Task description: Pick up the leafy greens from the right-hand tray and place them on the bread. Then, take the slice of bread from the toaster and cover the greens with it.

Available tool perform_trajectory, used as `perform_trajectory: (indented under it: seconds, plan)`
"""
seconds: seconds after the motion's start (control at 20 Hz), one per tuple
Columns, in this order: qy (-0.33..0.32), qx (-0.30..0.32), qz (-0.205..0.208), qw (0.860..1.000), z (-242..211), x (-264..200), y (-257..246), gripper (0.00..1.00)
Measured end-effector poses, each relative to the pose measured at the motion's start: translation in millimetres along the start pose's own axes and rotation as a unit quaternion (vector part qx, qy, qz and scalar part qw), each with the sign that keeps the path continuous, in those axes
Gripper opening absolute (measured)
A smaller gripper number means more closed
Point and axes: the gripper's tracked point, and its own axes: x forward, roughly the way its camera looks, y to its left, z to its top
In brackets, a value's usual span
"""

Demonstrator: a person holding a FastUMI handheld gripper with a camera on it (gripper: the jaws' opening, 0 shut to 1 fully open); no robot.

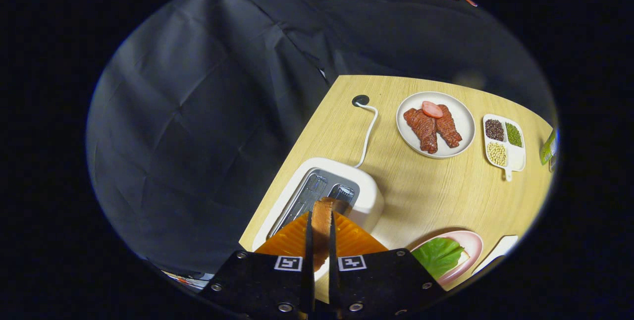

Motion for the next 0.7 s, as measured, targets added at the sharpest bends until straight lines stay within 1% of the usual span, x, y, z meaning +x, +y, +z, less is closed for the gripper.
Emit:
perform_trajectory:
  seconds: [0.25, 0.35, 0.55, 0.7]
  plan:
    - [-0.034, 0.0, 0.028, 0.999, -1, -24, 1, 0.12]
    - [-0.037, 0.009, 0.051, 0.998, -9, -34, 0, 0.12]
    - [-0.065, 0.024, 0.086, 0.994, -8, -58, -1, 0.12]
    - [-0.087, 0.021, 0.097, 0.991, -9, -75, -8, 0.12]
